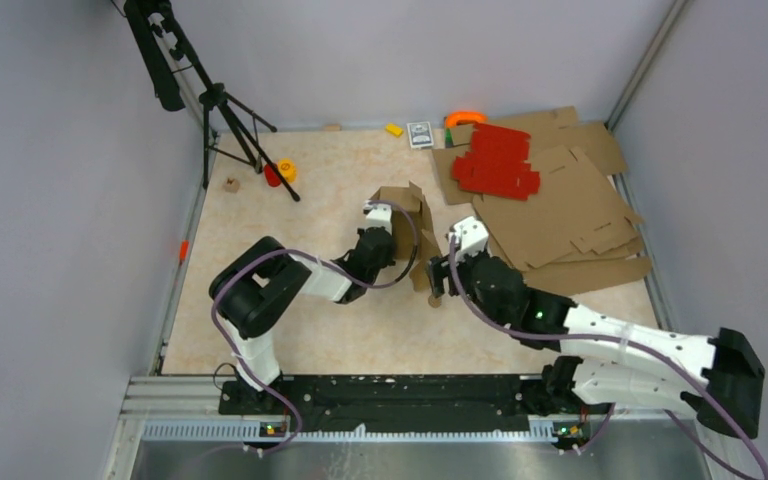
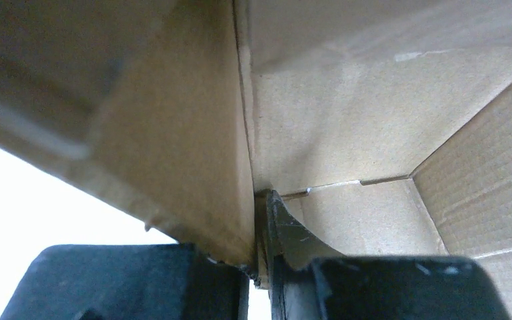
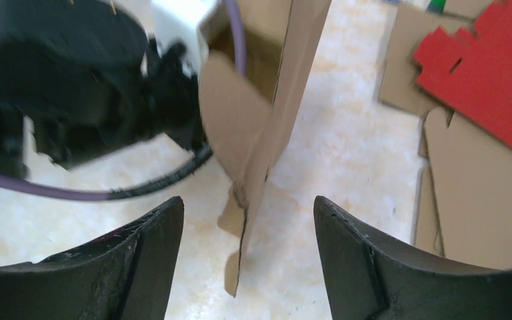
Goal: Fold the paper box
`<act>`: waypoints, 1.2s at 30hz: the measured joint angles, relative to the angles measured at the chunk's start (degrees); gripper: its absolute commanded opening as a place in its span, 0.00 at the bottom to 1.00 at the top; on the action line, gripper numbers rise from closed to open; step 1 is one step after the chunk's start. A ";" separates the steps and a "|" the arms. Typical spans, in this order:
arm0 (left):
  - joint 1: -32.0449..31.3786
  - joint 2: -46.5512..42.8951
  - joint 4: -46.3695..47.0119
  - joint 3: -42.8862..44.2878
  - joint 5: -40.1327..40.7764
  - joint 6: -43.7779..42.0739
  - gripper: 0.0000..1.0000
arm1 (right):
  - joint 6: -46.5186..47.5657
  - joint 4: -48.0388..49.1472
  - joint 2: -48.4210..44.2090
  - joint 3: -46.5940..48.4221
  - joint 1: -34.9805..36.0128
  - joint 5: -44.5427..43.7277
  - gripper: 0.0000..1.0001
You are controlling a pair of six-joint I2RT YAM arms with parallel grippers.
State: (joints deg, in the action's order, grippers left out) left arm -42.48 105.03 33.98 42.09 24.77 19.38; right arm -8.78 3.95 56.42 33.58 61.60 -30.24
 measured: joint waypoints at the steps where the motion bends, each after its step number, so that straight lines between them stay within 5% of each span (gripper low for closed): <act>1: 0.00 0.00 0.15 -0.09 -0.07 -0.02 0.12 | 0.09 -1.20 -1.29 1.33 -0.37 0.46 0.72; 8: 0.02 0.00 0.31 -0.20 -0.42 0.70 0.10 | -4.48 -8.98 -5.81 9.03 -5.22 1.29 0.89; 14: 0.04 -0.42 -1.49 0.09 -0.37 5.79 0.00 | -19.65 -16.85 -7.76 6.47 -11.32 1.53 0.86; 28: -0.76 -0.50 -9.25 3.69 0.39 12.50 0.00 | -38.45 -17.27 -12.98 -9.73 -13.90 1.88 0.75; 33: -0.87 -0.50 -12.15 5.20 0.04 13.75 0.00 | -38.73 -13.73 -17.16 -15.06 -14.19 1.90 0.79; 36: -0.87 -0.50 -12.57 5.40 0.04 13.75 0.00 | -30.99 -10.32 -17.35 -14.78 -14.45 3.15 0.90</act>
State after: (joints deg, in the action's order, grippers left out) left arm -43.35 104.53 21.41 47.48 24.82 33.12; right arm -39.77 -6.37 39.07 18.81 47.16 -27.09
